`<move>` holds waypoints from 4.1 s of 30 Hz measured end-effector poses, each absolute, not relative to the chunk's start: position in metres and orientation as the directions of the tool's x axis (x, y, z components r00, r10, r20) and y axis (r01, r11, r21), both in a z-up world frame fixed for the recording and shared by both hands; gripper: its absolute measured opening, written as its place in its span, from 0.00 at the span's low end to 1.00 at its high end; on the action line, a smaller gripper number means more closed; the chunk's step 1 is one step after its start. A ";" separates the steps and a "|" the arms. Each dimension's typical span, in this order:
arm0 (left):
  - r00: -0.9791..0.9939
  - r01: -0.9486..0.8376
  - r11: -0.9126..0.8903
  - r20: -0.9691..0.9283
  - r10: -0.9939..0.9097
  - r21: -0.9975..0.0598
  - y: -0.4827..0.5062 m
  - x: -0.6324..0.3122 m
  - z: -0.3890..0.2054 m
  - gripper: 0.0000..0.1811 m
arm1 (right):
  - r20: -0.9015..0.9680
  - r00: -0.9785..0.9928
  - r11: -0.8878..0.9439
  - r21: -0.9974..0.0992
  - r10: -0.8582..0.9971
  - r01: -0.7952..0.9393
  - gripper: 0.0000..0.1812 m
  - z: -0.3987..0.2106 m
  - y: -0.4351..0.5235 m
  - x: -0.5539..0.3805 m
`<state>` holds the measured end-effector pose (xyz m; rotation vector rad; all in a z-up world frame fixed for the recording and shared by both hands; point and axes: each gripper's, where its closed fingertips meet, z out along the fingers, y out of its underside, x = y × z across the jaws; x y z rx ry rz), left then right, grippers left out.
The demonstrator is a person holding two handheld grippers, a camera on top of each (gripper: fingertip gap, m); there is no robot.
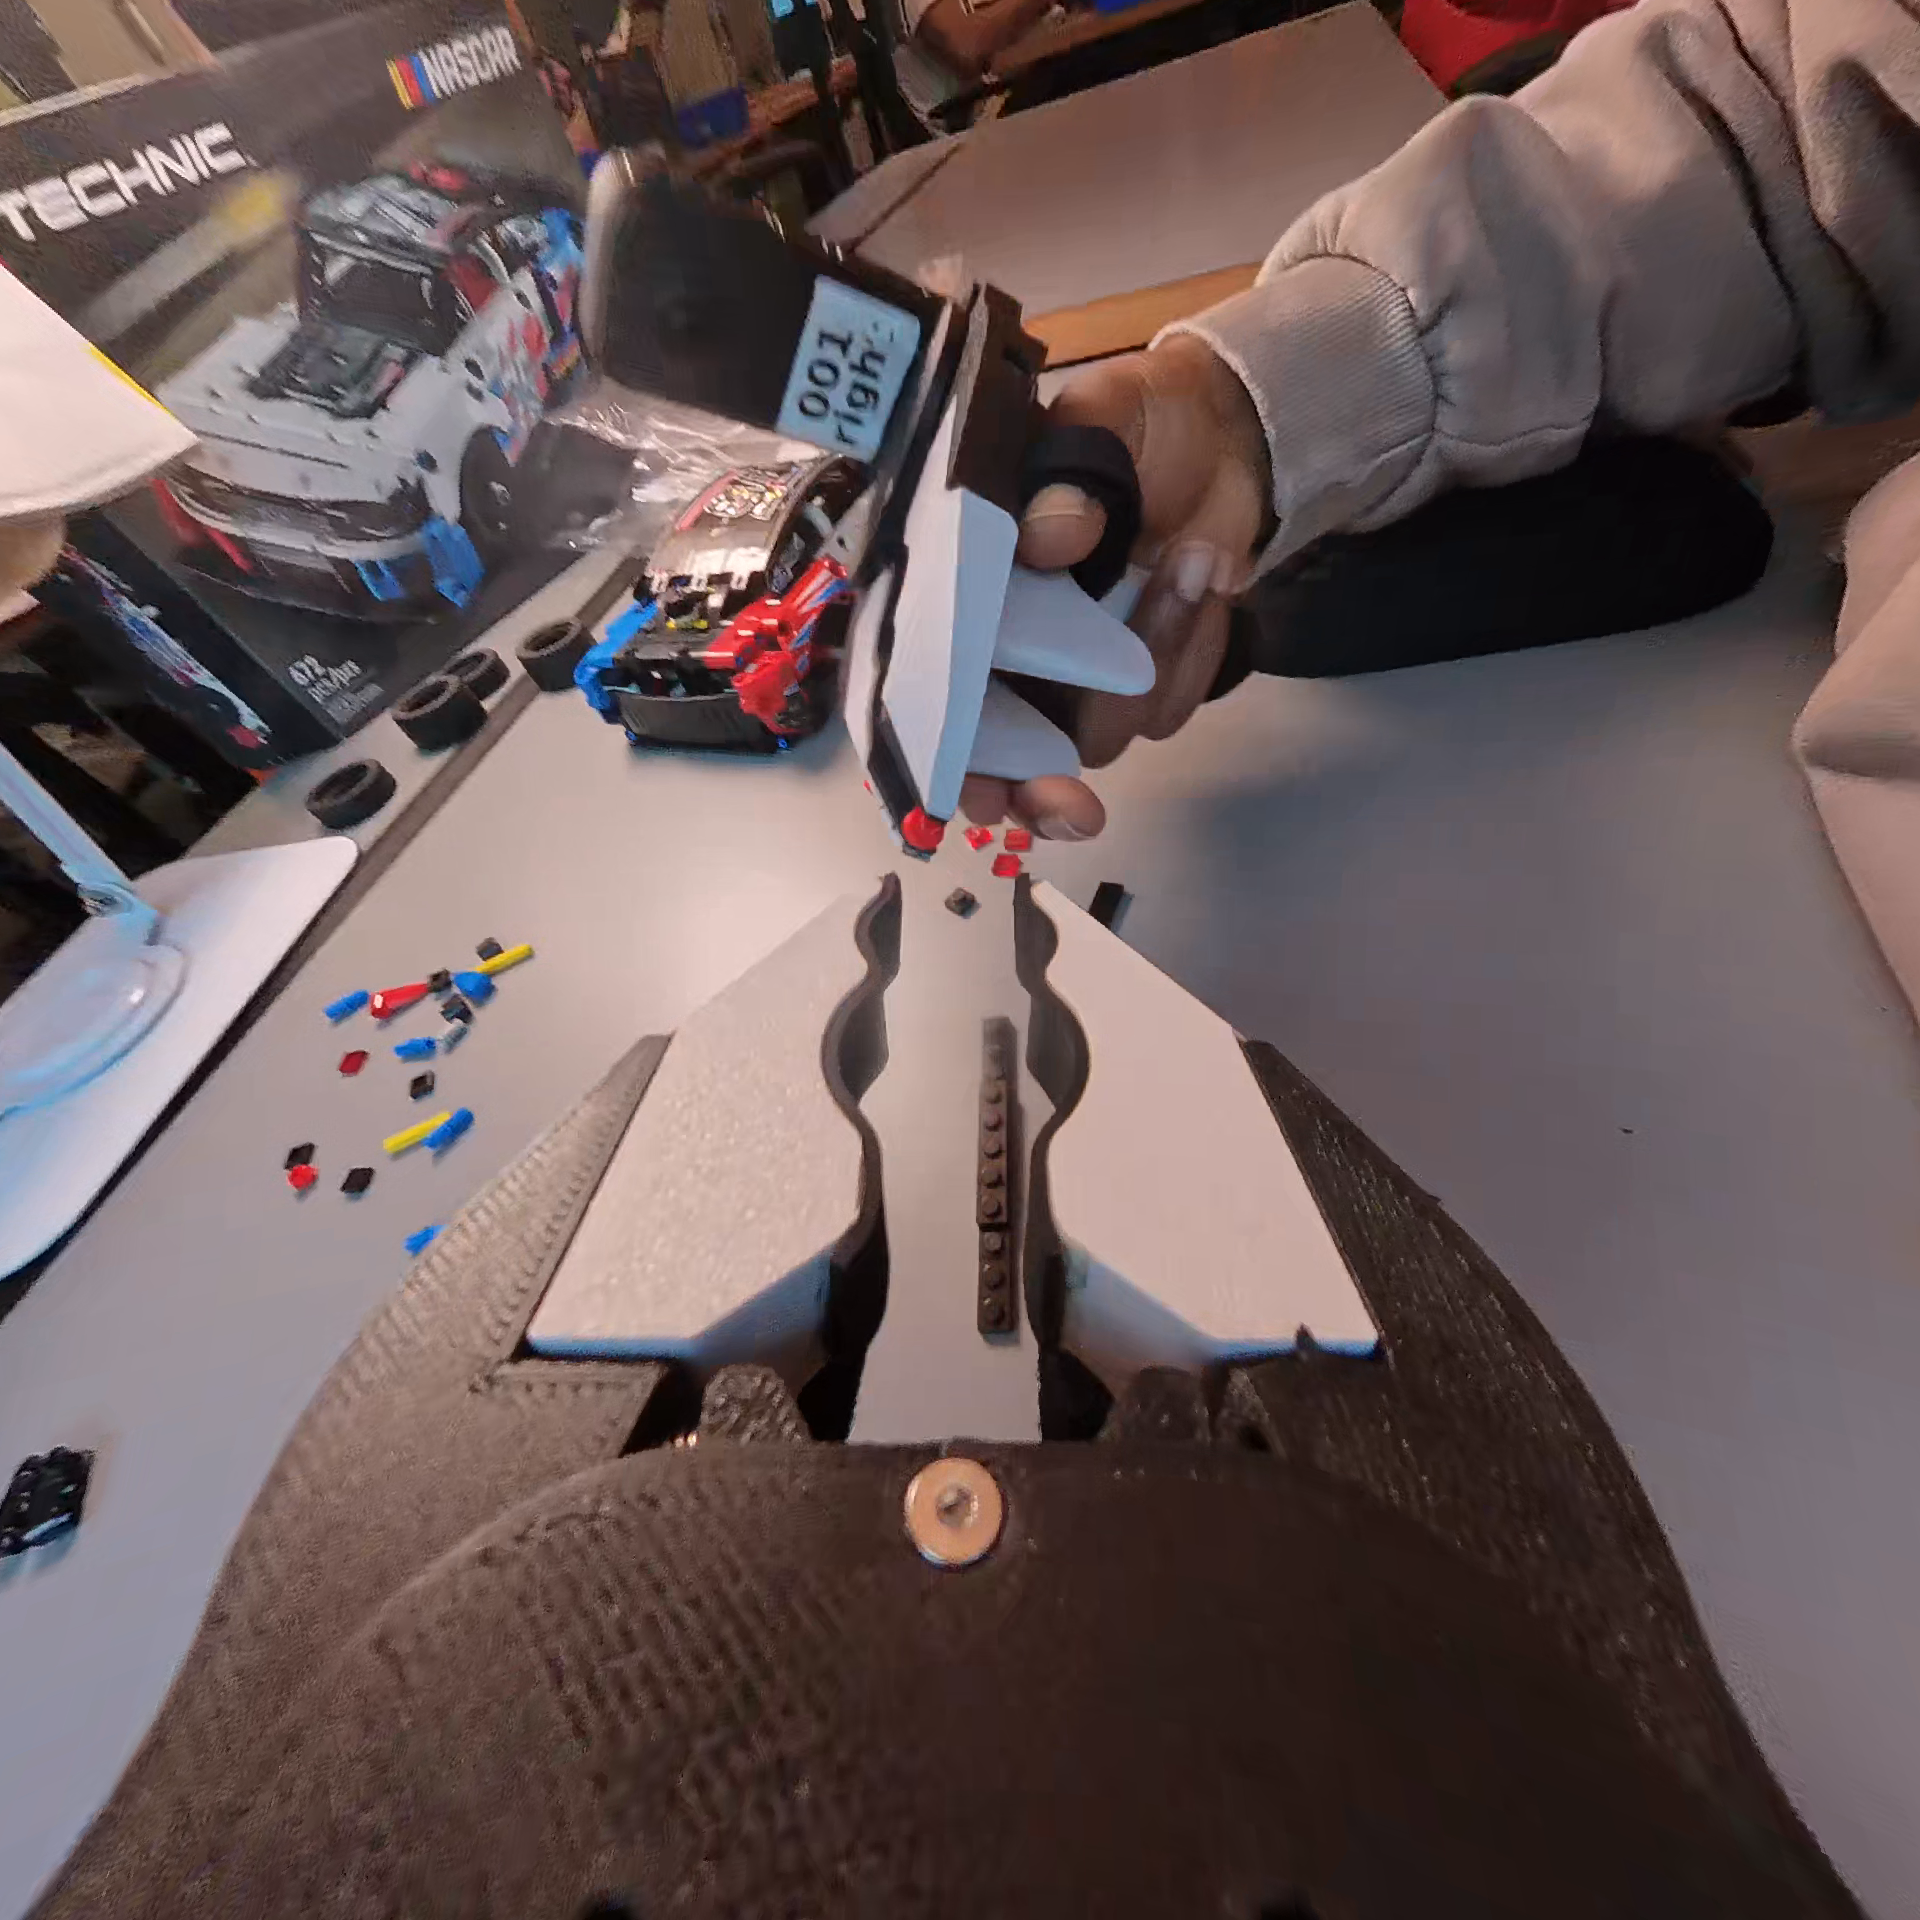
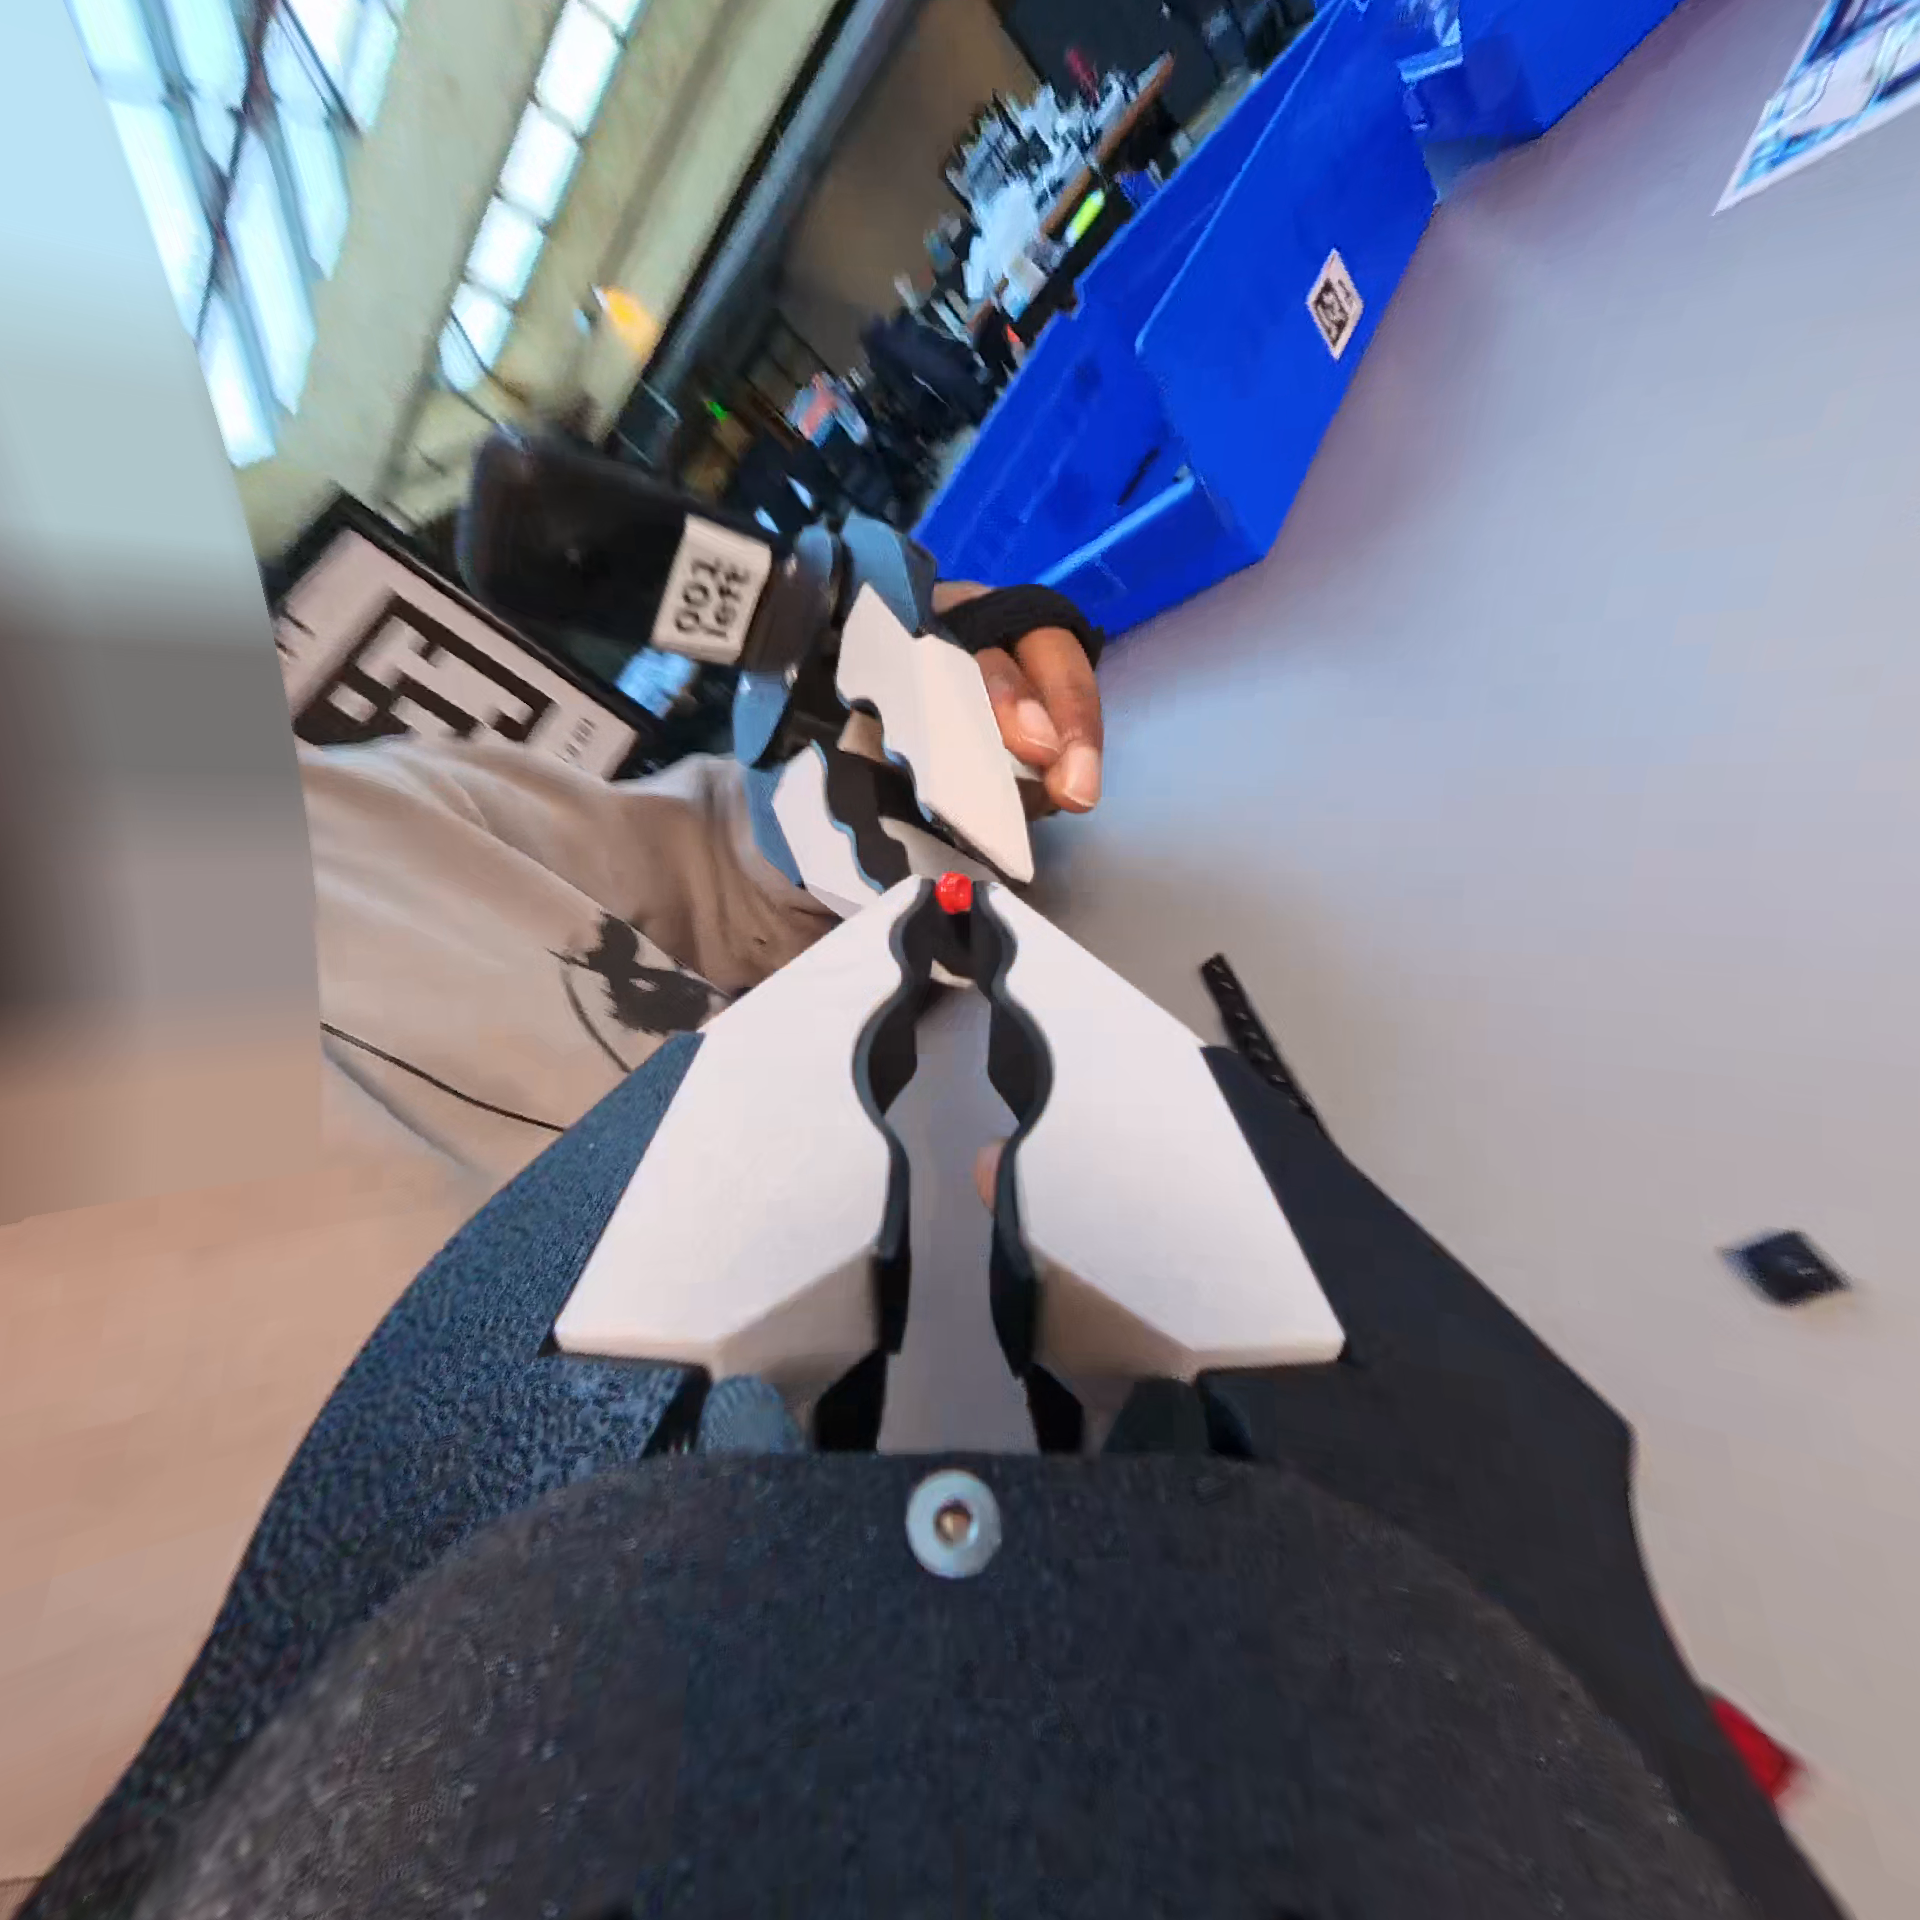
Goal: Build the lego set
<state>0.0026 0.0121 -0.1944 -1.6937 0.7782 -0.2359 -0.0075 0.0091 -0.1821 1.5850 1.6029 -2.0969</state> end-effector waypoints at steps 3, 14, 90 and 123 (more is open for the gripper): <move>0.768 -0.383 -0.016 -0.309 -0.560 -0.923 0.014 0.004 -0.183 0.09 | -0.835 -0.427 -0.586 -0.549 0.347 0.597 0.02 -0.176 0.007 -0.005; 0.759 -0.414 0.023 -0.360 -0.542 -0.910 0.012 0.008 -0.176 0.03 | -0.893 -0.394 -0.666 -0.430 0.217 0.610 0.02 -0.175 0.003 -0.003; 0.852 -0.268 -0.556 0.077 -0.519 -0.787 0.011 -0.053 -0.271 0.20 | -0.016 -0.609 0.479 -0.601 0.793 0.640 0.07 -0.281 0.027 -0.051; 0.760 -0.435 -0.526 0.015 -0.650 -0.731 -0.003 -0.024 -0.285 0.10 | -0.014 -0.657 0.536 -0.566 0.754 0.627 0.02 -0.280 0.034 0.001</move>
